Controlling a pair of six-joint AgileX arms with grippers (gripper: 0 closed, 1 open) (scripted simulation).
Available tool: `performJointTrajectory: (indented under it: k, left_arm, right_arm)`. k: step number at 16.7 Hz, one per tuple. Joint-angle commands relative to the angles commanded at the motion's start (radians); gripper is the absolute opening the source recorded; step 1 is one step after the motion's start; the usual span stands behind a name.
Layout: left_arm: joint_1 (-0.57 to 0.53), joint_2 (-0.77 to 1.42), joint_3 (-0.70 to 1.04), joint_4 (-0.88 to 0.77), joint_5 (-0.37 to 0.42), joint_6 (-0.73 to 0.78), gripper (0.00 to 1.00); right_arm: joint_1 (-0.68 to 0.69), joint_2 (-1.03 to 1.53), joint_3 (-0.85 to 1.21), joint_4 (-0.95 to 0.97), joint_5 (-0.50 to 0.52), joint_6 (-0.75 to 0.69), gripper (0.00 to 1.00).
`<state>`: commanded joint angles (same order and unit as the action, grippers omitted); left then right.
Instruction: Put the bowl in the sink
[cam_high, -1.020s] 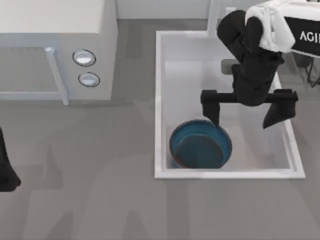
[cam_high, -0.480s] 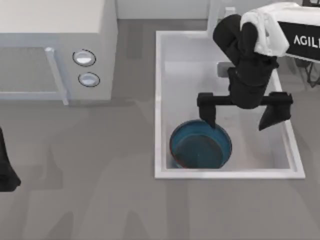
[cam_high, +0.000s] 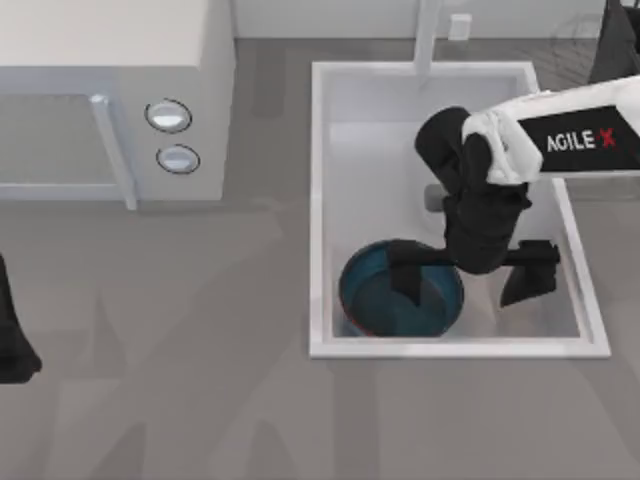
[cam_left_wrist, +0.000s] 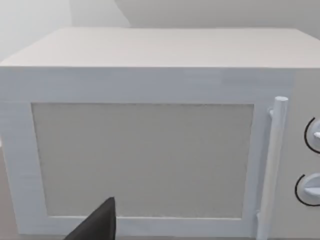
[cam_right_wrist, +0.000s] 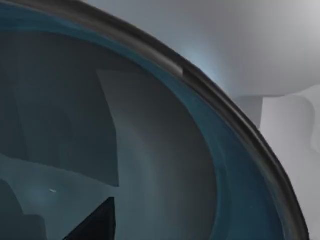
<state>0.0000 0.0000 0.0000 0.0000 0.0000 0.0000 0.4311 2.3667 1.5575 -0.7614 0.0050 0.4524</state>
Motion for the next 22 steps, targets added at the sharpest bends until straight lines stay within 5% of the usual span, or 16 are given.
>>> performJointTrajectory:
  k: [3, 16, 22]
  left_arm:
    - [0.0, 0.0, 0.0, 0.0, 0.0, 0.0, 1.0]
    - [0.0, 0.0, 0.0, 0.0, 0.0, 0.0, 1.0]
    - [0.0, 0.0, 0.0, 0.0, 0.0, 0.0, 1.0]
  right_arm:
    - [0.0, 0.001, -0.001, 0.001, 0.0, 0.0, 1.0]
    - [0.0, 0.001, -0.001, 0.001, 0.0, 0.0, 0.02]
    - [0.0, 0.001, -0.001, 0.001, 0.0, 0.0, 0.0]
